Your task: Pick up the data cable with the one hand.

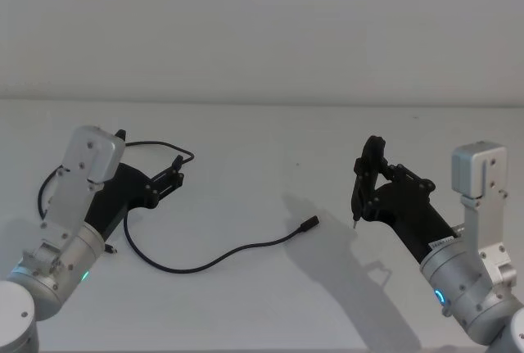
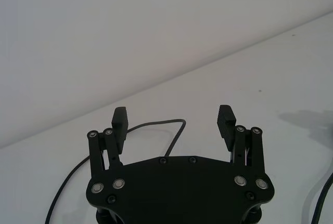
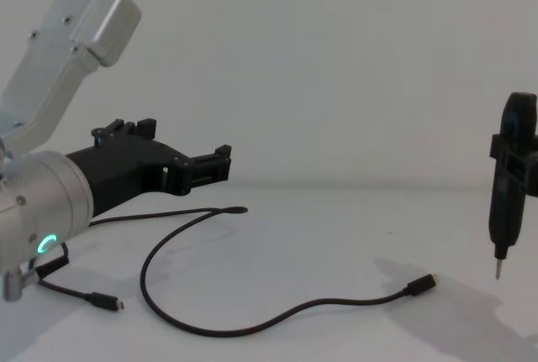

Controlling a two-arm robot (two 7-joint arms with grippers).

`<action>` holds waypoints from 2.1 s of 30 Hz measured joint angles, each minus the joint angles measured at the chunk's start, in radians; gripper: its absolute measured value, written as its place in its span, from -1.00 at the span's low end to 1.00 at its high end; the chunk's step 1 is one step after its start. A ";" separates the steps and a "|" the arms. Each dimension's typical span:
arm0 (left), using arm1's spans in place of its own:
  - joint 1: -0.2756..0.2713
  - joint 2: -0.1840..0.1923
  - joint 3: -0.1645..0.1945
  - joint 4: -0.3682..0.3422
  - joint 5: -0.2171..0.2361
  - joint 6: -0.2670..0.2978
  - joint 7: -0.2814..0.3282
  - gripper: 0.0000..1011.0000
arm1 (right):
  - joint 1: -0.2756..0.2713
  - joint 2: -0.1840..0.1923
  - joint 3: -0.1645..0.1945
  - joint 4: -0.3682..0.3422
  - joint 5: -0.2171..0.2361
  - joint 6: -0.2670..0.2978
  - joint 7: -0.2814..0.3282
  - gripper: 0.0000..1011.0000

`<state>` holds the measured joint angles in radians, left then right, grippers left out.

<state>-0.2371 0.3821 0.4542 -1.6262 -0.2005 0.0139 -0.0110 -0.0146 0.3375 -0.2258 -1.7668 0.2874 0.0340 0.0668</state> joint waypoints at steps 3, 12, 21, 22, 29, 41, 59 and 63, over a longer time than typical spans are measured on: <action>0.000 0.000 0.000 0.000 0.000 0.000 0.000 0.98 | 0.000 0.000 0.000 0.000 0.000 0.000 0.000 -0.46; 0.000 0.000 0.000 0.000 0.000 0.000 0.000 0.98 | 0.000 0.000 0.000 0.000 0.000 0.000 0.000 -0.46; 0.000 0.000 0.000 0.000 0.000 0.000 0.000 0.98 | 0.000 0.000 0.000 0.000 0.000 0.000 0.000 -0.46; 0.000 0.000 0.000 0.000 0.000 0.000 0.000 0.98 | 0.000 0.000 0.000 0.000 0.000 0.000 0.000 -0.46; 0.000 0.000 0.000 0.000 0.000 0.000 0.000 0.98 | 0.000 0.000 0.000 0.000 0.000 0.000 0.000 -0.46; 0.000 0.010 0.000 -0.005 -0.009 0.003 -0.031 0.98 | 0.000 0.000 0.000 0.000 0.000 0.000 0.000 -0.46; -0.029 0.111 -0.011 -0.020 -0.099 0.041 -0.263 0.98 | 0.000 0.000 0.000 0.000 0.000 0.000 0.000 -0.46; -0.053 0.145 -0.012 -0.008 -0.127 0.060 -0.349 0.98 | 0.000 0.000 0.000 0.000 0.000 0.000 0.000 -0.46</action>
<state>-0.2901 0.5267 0.4423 -1.6344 -0.3279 0.0736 -0.3602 -0.0147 0.3375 -0.2258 -1.7668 0.2874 0.0341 0.0668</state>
